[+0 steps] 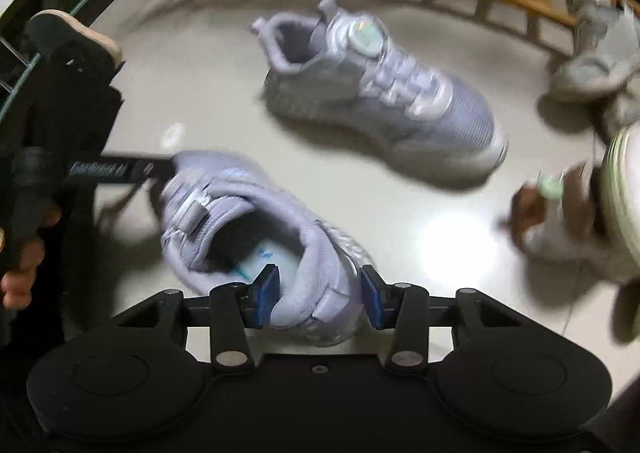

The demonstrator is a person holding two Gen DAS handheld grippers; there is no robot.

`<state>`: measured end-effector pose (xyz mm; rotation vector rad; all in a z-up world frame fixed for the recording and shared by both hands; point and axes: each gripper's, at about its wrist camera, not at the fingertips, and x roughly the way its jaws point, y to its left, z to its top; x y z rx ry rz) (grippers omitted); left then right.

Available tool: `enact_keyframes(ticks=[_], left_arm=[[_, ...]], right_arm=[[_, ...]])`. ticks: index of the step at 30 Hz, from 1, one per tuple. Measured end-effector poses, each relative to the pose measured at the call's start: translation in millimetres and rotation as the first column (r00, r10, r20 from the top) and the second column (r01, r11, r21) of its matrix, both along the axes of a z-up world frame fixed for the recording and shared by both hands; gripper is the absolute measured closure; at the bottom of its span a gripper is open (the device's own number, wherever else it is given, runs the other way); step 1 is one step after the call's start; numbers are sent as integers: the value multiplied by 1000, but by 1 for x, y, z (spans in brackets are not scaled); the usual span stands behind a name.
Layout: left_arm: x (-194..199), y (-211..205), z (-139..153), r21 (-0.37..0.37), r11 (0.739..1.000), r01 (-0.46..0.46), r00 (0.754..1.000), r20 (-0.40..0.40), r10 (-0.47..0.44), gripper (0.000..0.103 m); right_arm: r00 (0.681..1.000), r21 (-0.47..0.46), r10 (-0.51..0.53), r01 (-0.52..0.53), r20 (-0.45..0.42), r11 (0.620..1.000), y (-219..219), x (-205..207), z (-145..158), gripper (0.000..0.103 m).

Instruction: Organize scattered shoes

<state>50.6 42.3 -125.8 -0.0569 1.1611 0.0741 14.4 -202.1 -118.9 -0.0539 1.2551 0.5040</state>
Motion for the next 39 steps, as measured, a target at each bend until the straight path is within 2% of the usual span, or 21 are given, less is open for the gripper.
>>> enact_keyframes(ticks=[2, 6, 11, 13, 16, 20, 21, 24, 28, 33, 39], left_arm=[[0, -1, 2, 4, 1000, 6, 1000, 4, -6, 29], [-7, 6, 6, 3, 1000, -22, 1000, -6, 22, 29], [-14, 13, 7, -15, 998, -56, 998, -24, 55, 29], [-13, 14, 4, -5, 998, -64, 997, -33, 64, 29], [-12, 12, 0, -6, 998, -66, 997, -44, 66, 28], [-12, 10, -1, 3, 998, -59, 997, -42, 59, 27], [-12, 10, -2, 0, 998, -63, 997, -42, 63, 27], [-8, 9, -4, -24, 998, -61, 997, -43, 60, 27], [0, -1, -9, -45, 999, -27, 998, -51, 25, 28], [2, -16, -10, -75, 996, 39, 998, -45, -42, 28], [-2, -12, -2, -92, 994, 57, 998, -31, -60, 28]], right_arm=[[1000, -6, 23, -23, 12, 1000, 2, -6, 6, 56], [994, -20, 39, -37, 99, 999, 2, -10, 29, 56], [981, -13, -54, 58, 185, 998, -8, 6, 41, 55], [973, -74, -90, 108, 214, 991, -10, 16, 35, 55], [976, -109, -102, 125, 194, 986, -11, 21, 23, 55], [987, -112, -98, 113, 124, 987, -12, 17, 5, 55], [992, -92, -86, 94, 90, 991, -10, 13, 1, 55], [996, -117, -30, 39, 80, 992, 0, 1, -4, 55], [999, -105, 31, -27, 36, 994, 13, -14, -7, 55], [992, -92, 124, -122, 13, 988, 34, -30, -6, 55], [984, -82, 175, -174, 10, 981, 49, -37, -3, 55]])
